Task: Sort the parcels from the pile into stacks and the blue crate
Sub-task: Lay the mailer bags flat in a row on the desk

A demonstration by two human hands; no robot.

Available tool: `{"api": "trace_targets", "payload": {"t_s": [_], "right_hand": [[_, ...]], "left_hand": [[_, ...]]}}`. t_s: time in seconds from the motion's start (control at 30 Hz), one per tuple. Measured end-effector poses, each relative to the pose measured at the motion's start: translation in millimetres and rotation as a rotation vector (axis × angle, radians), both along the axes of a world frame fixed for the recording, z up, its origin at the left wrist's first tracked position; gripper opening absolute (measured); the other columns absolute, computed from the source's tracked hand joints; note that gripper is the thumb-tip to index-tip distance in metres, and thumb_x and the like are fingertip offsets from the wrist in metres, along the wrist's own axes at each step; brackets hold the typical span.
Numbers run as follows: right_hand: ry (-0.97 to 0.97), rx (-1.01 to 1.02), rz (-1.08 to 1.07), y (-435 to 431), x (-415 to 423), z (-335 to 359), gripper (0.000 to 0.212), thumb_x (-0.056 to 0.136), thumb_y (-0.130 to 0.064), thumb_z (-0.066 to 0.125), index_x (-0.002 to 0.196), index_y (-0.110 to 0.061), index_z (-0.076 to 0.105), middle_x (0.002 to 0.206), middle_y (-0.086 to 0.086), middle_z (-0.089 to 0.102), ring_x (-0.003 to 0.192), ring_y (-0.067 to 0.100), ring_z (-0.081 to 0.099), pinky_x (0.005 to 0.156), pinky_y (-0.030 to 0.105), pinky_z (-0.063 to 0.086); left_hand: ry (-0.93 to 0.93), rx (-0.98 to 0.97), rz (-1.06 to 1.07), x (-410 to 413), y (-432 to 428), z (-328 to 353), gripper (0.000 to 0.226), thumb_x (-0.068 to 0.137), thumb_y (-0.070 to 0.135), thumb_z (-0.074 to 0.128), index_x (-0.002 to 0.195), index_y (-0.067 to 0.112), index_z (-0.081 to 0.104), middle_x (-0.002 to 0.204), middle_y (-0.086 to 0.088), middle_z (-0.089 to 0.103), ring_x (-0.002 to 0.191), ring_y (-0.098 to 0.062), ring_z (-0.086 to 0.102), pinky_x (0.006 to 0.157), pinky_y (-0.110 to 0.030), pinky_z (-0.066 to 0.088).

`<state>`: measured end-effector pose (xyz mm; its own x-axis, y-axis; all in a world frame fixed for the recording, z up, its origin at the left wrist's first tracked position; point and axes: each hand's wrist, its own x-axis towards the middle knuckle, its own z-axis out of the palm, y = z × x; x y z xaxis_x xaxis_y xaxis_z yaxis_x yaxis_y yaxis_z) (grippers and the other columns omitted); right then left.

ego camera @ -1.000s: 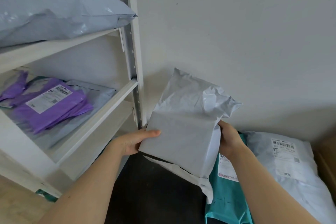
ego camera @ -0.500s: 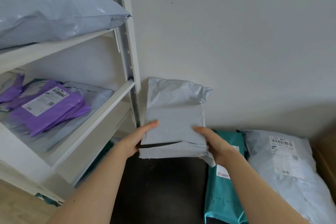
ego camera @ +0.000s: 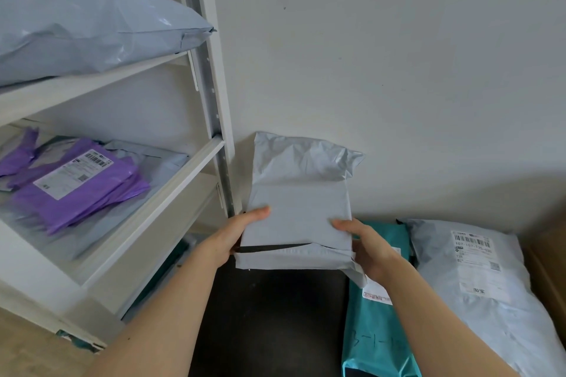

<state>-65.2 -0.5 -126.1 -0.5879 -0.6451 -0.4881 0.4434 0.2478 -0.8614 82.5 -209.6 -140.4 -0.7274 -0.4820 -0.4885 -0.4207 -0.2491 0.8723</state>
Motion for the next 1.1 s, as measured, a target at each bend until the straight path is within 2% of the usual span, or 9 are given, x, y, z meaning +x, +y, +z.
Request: {"api": "trace_targets", "payload": {"t_s": [0.13, 0.23, 0.37, 0.47, 0.6, 0.7, 0.87, 0.93, 1.1], "right_hand": [[-0.031, 0.005, 0.08, 3.9, -2.2, -4.2, 0.061, 0.062, -0.029, 0.08, 0.12, -0.026, 0.06, 0.115, 0.012, 0.067, 0.104, 0.033, 0.063, 0.085, 0.041, 0.052], [-0.078, -0.011, 0.082, 2.3, -2.7, -11.2, 0.044, 0.078, -0.022, 0.071, 0.12, -0.022, 0.058, 0.117, 0.011, 0.066, 0.109, 0.032, 0.061, 0.09, 0.042, 0.052], [-0.071, 0.006, 0.005, -5.8, 2.8, -18.1, 0.02, 0.093, -0.007, 0.056, 0.109, -0.02, 0.059, 0.109, 0.004, 0.065, 0.099, 0.023, 0.06, 0.077, 0.034, 0.051], [-0.055, 0.058, -0.012, -7.5, 5.0, -24.5, 0.028, 0.094, 0.0, 0.053, 0.112, -0.021, 0.057, 0.109, 0.001, 0.065, 0.099, 0.021, 0.06, 0.076, 0.034, 0.052], [-0.037, 0.149, -0.003, -6.9, 5.5, -35.2, 0.04, 0.093, 0.004, 0.051, 0.125, -0.021, 0.054, 0.113, 0.003, 0.065, 0.105, 0.025, 0.06, 0.093, 0.045, 0.05], [-0.046, 0.211, 0.031, -7.1, 8.4, -35.9, 0.033, 0.094, -0.005, 0.056, 0.126, -0.017, 0.055, 0.11, 0.007, 0.066, 0.101, 0.027, 0.063, 0.09, 0.044, 0.052], [-0.09, 0.222, -0.045, 0.4, 4.1, -33.8, 0.039, 0.088, -0.047, 0.062, 0.116, -0.02, 0.059, 0.118, 0.01, 0.057, 0.116, 0.027, 0.051, 0.104, 0.05, 0.038], [-0.145, 0.14, -0.115, 2.4, 1.6, -35.3, 0.032, 0.088, -0.042, 0.063, 0.11, -0.018, 0.064, 0.117, 0.008, 0.053, 0.115, 0.027, 0.046, 0.102, 0.052, 0.036], [-0.096, -0.047, -0.161, -6.4, 6.7, -30.7, 0.021, 0.088, -0.023, 0.065, 0.101, -0.012, 0.054, 0.096, 0.009, 0.063, 0.081, 0.022, 0.058, 0.075, 0.034, 0.048]], "left_hand": [[-0.007, -0.022, -0.018, -1.5, 0.2, -2.7, 0.055, 0.067, 0.059, 0.072, 0.107, 0.024, 0.058, 0.112, -0.005, 0.065, 0.108, -0.024, 0.059, 0.101, -0.042, 0.044], [0.004, -0.031, -0.035, -5.7, 1.9, -5.7, 0.042, 0.081, 0.052, 0.063, 0.111, 0.023, 0.058, 0.113, -0.002, 0.065, 0.105, -0.02, 0.061, 0.097, -0.037, 0.046], [0.012, -0.083, -0.018, -9.9, 6.9, -15.6, 0.042, 0.09, 0.048, 0.057, 0.122, 0.021, 0.055, 0.116, 0.001, 0.065, 0.102, -0.015, 0.062, 0.088, -0.028, 0.046], [-0.026, -0.131, -0.057, -7.0, 7.8, -28.2, 0.042, 0.095, 0.042, 0.053, 0.128, 0.017, 0.053, 0.118, 0.001, 0.063, 0.104, -0.015, 0.061, 0.09, -0.029, 0.046], [-0.053, -0.14, -0.06, -4.4, 5.6, -39.5, 0.047, 0.095, 0.041, 0.054, 0.134, 0.014, 0.051, 0.12, 0.0, 0.063, 0.107, -0.016, 0.061, 0.09, -0.031, 0.049], [-0.074, -0.178, -0.062, -5.3, 4.9, -39.2, 0.046, 0.093, 0.044, 0.056, 0.128, 0.015, 0.053, 0.113, 0.004, 0.062, 0.099, -0.012, 0.06, 0.076, -0.023, 0.047], [-0.077, -0.141, -0.007, 0.2, 2.5, -38.1, 0.032, 0.094, 0.043, 0.055, 0.118, 0.023, 0.052, 0.099, 0.009, 0.059, 0.089, -0.007, 0.056, 0.079, -0.026, 0.043], [-0.079, -0.061, 0.027, 5.7, 3.1, -42.9, 0.034, 0.093, 0.045, 0.054, 0.119, 0.022, 0.053, 0.101, 0.008, 0.06, 0.092, -0.01, 0.057, 0.086, -0.028, 0.044], [-0.115, 0.082, 0.051, 13.9, 11.9, -43.6, 0.054, 0.09, 0.055, 0.053, 0.126, 0.014, 0.056, 0.119, -0.006, 0.064, 0.112, -0.025, 0.059, 0.107, -0.045, 0.04]]}}
